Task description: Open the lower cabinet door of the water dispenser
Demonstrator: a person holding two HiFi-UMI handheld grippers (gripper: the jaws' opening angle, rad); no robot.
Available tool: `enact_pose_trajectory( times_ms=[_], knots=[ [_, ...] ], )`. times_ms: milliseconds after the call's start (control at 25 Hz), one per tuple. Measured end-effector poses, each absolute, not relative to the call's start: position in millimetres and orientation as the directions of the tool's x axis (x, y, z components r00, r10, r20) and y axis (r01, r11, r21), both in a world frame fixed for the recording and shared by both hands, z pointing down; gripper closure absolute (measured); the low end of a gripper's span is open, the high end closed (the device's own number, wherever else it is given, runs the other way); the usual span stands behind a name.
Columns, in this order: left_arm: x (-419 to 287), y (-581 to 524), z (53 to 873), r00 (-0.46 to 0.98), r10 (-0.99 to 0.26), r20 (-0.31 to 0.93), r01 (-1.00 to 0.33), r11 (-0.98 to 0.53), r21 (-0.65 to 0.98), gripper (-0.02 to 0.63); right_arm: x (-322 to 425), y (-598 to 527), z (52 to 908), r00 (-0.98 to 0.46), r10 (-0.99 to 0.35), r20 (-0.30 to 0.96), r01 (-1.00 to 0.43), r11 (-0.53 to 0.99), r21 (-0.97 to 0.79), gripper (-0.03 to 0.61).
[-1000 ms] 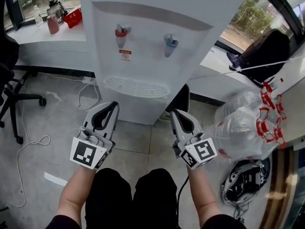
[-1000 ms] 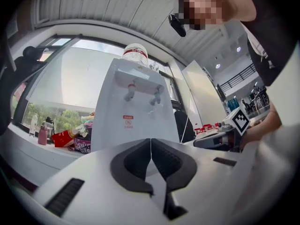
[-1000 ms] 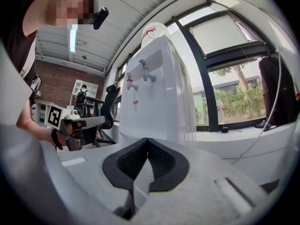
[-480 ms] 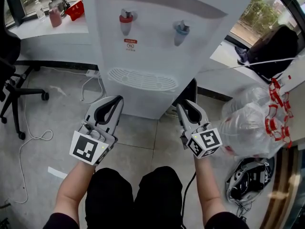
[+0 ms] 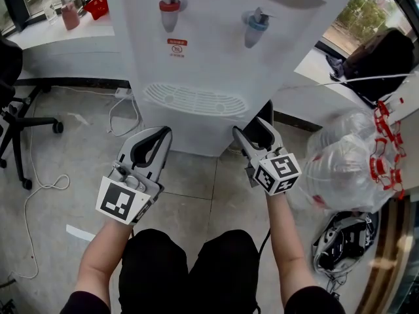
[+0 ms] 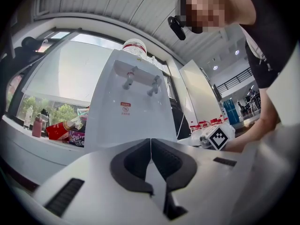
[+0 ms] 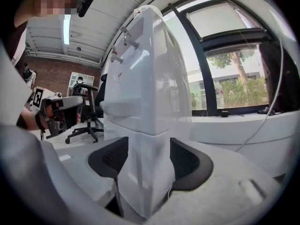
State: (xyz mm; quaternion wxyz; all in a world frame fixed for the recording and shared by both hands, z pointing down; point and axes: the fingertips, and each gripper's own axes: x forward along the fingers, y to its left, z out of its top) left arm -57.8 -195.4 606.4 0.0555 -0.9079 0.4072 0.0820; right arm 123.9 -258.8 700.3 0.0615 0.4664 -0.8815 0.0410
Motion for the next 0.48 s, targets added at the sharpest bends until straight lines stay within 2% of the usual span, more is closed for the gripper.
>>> enact_pose_trajectory(
  times_ms=[120, 480],
  knots=[
    [-61, -195, 608, 0.652, -0.734, -0.19, -0.751, -0.659, -0.036, 0.603, 119, -269, 708, -0.577, -0.8, 0.168, -0.811, 0.585, 0.003, 0.293],
    [-73, -196, 613, 0.631, -0.752, -0.192, -0.769, -0.638, -0.025, 0.603, 114, -268, 705, -0.607, -0.782, 0.143, -0.792, 0.609, -0.034, 0.288]
  ],
)
